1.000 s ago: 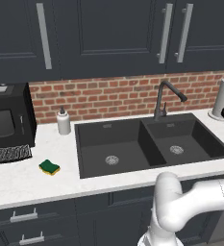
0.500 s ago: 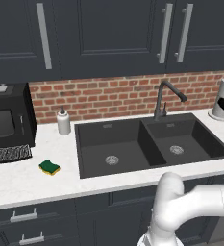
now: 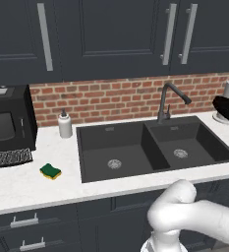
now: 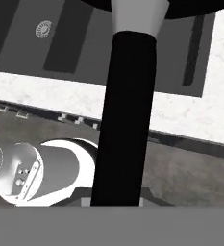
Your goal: Pick the pan and sponge and place them into the sink. Then turn on the water.
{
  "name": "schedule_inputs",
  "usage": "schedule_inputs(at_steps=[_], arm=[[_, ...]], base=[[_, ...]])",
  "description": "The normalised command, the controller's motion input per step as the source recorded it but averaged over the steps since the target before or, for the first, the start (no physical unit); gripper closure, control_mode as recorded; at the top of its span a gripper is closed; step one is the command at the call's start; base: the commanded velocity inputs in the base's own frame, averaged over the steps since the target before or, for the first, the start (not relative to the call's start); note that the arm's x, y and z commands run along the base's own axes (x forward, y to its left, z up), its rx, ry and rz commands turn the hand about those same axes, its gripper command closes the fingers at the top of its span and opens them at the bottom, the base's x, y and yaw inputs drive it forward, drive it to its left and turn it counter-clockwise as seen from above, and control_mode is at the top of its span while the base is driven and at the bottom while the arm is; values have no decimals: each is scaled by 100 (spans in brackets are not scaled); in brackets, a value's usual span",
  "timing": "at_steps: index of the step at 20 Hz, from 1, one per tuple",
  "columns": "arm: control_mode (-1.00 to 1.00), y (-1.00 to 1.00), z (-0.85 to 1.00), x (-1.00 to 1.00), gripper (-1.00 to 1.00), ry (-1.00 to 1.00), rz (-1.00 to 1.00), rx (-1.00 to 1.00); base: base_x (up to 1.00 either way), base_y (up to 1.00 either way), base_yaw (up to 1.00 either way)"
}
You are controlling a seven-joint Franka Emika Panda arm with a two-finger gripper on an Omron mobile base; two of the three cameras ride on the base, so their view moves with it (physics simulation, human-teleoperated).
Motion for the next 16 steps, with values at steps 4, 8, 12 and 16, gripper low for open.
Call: schedule_inputs(at_steps=[4, 8, 12, 16], arm=[[-100, 80, -15, 0, 100, 19, -52, -31], [-100, 58, -7, 0, 100, 41, -46, -29], [-100, 42, 0, 0, 100, 49, -30, -9], [-100, 56, 0, 6, 100, 38, -26, -1]], base=[[0, 0, 0], [0, 0, 0], [0, 0, 0], [0, 0, 0]])
